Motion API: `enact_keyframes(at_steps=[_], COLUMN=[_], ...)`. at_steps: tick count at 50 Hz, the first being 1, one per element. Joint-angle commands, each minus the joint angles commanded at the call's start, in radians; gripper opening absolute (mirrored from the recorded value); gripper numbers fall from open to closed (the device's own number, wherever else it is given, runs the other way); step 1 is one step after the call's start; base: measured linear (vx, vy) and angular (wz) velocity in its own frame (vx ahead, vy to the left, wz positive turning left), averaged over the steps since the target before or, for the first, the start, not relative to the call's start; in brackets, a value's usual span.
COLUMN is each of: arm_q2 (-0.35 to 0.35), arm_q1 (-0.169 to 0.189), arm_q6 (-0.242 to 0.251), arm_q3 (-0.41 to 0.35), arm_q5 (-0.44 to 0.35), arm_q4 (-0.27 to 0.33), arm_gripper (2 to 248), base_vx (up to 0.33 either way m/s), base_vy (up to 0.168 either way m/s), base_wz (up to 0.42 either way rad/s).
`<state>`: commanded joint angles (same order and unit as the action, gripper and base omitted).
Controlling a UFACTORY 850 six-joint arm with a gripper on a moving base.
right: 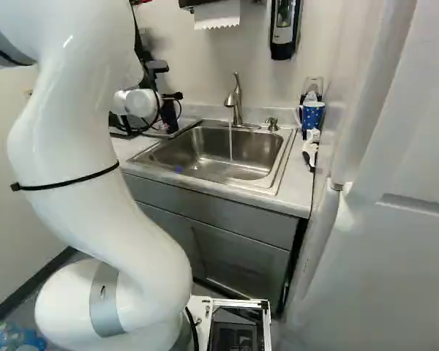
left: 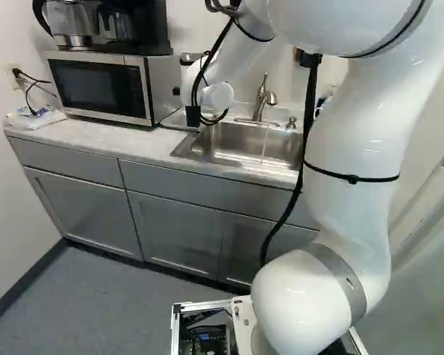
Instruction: Rinse the cup and place it in the tray
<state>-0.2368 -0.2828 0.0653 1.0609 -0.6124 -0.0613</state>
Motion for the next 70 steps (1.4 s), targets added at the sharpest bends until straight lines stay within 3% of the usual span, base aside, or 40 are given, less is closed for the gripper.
enact_keyframes(at_steps=[41,70], arm_q2=[0.053,0.098], arm_q1=[0.021,0.069], arm_q6=[0.000,0.000], arm_q3=[0.028,0.040], arm_q5=[0.018,0.033], arm_q4=[0.000,0.000], arm_gripper=[247,247], base_vx=[0.000,0.000], base_vy=[0.000,0.000], base_wz=[0.000,0.000])
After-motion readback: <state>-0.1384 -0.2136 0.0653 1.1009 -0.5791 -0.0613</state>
